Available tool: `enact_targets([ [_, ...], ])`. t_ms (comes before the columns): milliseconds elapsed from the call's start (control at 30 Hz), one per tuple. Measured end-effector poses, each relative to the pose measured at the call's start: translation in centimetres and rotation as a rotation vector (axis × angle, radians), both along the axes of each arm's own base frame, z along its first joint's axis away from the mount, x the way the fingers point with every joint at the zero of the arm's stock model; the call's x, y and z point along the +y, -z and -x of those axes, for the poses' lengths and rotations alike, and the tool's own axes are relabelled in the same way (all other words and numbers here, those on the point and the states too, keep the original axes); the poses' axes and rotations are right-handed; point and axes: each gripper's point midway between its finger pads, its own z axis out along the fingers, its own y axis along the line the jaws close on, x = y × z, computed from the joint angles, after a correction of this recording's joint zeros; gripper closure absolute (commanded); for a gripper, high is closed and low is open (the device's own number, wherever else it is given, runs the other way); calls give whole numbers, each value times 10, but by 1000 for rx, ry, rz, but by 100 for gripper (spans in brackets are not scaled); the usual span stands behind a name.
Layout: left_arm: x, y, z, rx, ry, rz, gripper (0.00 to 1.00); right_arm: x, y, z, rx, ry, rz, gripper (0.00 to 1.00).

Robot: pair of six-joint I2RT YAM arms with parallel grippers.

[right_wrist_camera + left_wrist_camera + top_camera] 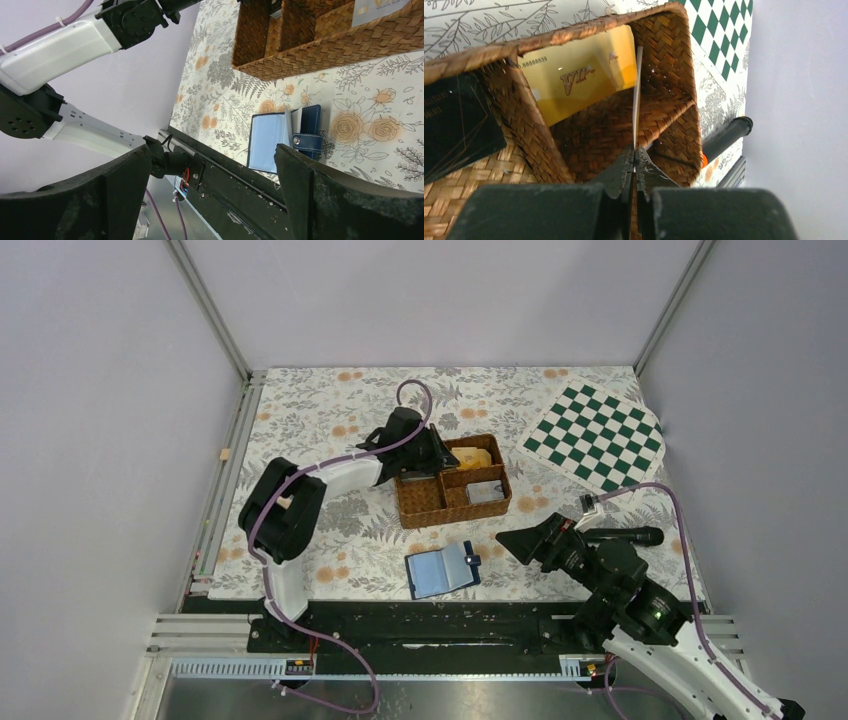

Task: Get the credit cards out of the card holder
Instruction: Place the credit card in the storage box.

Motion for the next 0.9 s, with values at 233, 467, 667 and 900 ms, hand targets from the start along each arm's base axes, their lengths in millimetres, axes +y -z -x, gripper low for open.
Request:
enact_targets([
  [233,-9,15,-14,16,-2,-5,100,3,14,-5,43,2,58,1],
  [467,-16,27,-20,45,-6,0,92,4,11,-6,46,3,72,1],
  [667,-19,26,-26,39,-5,2,91,3,10,-9,42,15,81,0],
  [900,-20,26,-26,33,-1,0,89,3,8,-9,37,17,83,0],
])
